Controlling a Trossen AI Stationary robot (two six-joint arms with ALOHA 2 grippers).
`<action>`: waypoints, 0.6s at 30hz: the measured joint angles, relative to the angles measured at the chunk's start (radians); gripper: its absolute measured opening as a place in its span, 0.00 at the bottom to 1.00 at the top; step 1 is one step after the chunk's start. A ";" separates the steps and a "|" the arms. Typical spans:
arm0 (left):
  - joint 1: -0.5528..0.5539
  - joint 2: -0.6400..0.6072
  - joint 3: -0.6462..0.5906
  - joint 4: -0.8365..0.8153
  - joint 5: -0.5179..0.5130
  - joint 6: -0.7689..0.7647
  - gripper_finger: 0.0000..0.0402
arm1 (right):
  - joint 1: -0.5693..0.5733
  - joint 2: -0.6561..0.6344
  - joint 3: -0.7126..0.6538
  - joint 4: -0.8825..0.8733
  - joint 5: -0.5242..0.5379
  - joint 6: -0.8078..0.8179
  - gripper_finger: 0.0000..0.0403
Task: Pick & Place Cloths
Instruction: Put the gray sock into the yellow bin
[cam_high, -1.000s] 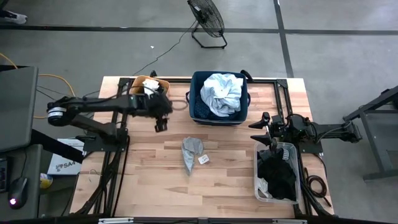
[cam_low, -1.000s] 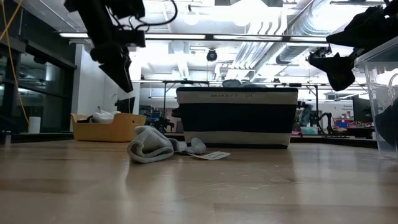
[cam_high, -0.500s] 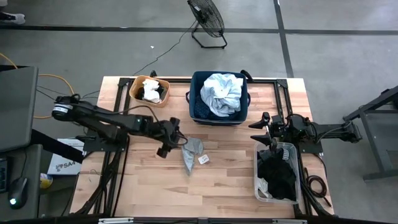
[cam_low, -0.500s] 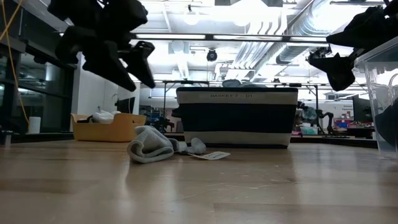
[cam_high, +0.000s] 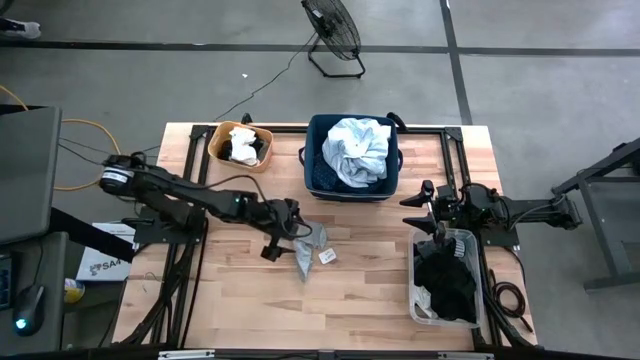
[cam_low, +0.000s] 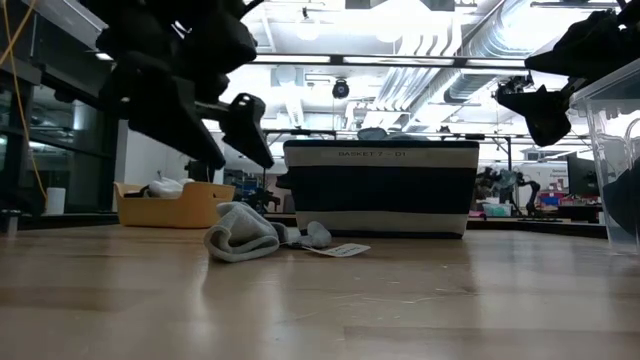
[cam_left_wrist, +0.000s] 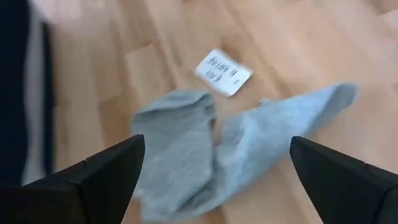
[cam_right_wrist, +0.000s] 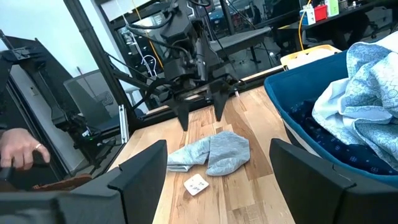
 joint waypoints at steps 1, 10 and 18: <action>-0.001 0.009 0.000 0.014 0.021 -0.001 0.98 | 0.000 0.000 0.000 0.000 0.000 0.000 0.68; 0.000 0.096 0.000 0.074 0.072 -0.021 0.97 | 0.000 0.000 0.000 0.000 0.000 0.000 0.68; 0.003 0.169 0.001 0.111 0.076 -0.022 0.97 | 0.000 0.000 0.000 0.001 0.000 0.000 0.68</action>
